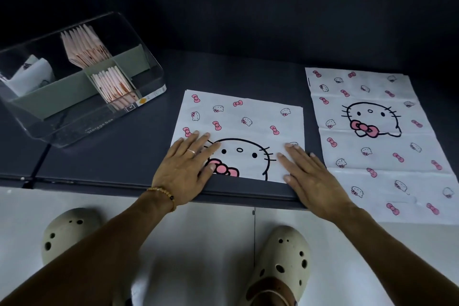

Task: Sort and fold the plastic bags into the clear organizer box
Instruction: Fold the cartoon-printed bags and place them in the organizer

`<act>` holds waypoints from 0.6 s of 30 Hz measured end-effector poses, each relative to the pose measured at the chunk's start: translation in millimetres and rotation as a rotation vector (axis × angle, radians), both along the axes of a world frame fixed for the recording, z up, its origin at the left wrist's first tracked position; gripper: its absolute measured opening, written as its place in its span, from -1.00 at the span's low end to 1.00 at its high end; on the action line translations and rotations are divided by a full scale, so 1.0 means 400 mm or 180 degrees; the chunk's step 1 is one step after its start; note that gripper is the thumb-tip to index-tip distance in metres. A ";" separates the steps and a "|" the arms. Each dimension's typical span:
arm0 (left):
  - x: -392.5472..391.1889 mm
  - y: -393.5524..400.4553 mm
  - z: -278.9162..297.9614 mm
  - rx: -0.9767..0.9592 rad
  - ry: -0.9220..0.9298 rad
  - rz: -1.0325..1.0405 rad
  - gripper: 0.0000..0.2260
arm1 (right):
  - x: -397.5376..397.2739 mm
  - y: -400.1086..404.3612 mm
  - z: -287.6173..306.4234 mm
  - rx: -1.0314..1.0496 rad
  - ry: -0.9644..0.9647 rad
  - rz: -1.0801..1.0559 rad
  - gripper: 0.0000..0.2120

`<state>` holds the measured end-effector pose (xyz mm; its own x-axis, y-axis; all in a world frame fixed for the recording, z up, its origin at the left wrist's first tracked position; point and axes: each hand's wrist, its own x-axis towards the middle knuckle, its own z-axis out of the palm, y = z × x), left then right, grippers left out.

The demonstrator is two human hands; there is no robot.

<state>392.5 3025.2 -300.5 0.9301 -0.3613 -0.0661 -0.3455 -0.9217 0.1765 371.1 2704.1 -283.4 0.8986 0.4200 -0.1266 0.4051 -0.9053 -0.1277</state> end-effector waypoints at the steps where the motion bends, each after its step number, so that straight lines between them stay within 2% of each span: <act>1: 0.000 0.001 0.001 -0.0010 -0.0012 -0.0014 -0.54 | -0.005 -0.008 0.010 0.0027 -0.0053 -0.0045 -0.48; 5: 0.002 0.002 0.001 -0.0043 -0.0011 -0.0010 -0.57 | -0.004 0.052 0.032 0.0390 -0.0486 -0.0105 -0.57; 7: 0.003 0.003 0.000 -0.0070 0.0033 -0.0005 -0.55 | -0.008 0.102 0.029 0.0422 -0.0457 -0.0050 -0.58; 12: 0.004 0.007 0.006 -0.0230 0.0246 0.0017 -0.33 | 0.002 0.144 0.019 0.0017 -0.0482 0.0002 -0.82; 14: 0.005 0.005 0.012 -0.0375 0.0198 0.0041 -0.41 | 0.016 0.143 0.027 0.0270 -0.0786 -0.0080 -0.94; 16: 0.012 0.001 0.020 -0.0464 0.0047 0.0057 -0.54 | 0.029 0.145 0.044 0.0483 -0.0795 -0.0234 -0.98; 18: 0.027 -0.002 0.035 -0.0572 0.0032 0.0142 -0.62 | 0.040 0.137 0.058 0.0537 -0.0482 -0.0374 -0.81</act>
<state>403.3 3024.5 -286.6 0.9451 -0.3264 -0.0136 -0.3023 -0.8894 0.3430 387.3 2758.9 -260.4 0.9459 0.3154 0.0760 0.3244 -0.9183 -0.2269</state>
